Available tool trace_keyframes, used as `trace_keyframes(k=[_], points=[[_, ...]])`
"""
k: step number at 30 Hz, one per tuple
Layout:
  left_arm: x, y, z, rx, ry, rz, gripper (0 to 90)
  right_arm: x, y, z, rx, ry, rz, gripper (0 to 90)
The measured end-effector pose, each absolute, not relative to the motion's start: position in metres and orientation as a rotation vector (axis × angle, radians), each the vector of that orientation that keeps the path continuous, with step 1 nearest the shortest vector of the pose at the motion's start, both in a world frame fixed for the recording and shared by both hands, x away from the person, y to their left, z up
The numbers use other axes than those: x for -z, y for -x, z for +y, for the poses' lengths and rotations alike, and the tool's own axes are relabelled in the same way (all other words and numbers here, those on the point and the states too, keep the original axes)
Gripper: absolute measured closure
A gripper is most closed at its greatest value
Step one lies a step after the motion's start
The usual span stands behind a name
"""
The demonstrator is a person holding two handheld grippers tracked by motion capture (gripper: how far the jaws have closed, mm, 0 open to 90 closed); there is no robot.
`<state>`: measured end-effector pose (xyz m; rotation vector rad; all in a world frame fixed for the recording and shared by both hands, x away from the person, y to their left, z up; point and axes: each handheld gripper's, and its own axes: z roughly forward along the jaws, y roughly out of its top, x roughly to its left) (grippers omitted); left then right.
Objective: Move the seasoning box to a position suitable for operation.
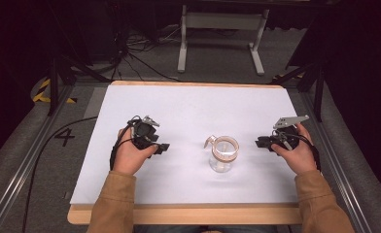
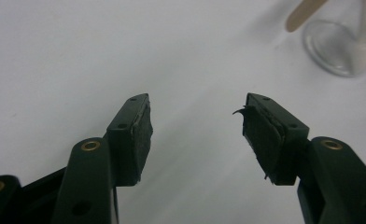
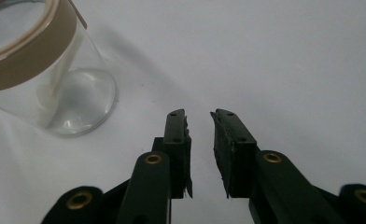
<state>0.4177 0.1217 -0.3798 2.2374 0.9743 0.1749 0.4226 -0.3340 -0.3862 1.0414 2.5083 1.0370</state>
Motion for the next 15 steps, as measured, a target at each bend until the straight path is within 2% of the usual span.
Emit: trace_keyframes(k=[3,15], points=[[0.375,-0.410,0.117,-0.170,-2.243,0.925,43.8,0.392,-0.425,-0.337,-1.056,-1.085,2.534,89.2],[0.363,-0.391,0.139,-0.129,-2.090,0.906,43.0,0.389,-0.429,-0.318,-1.223,-0.916,2.598,90.0]])
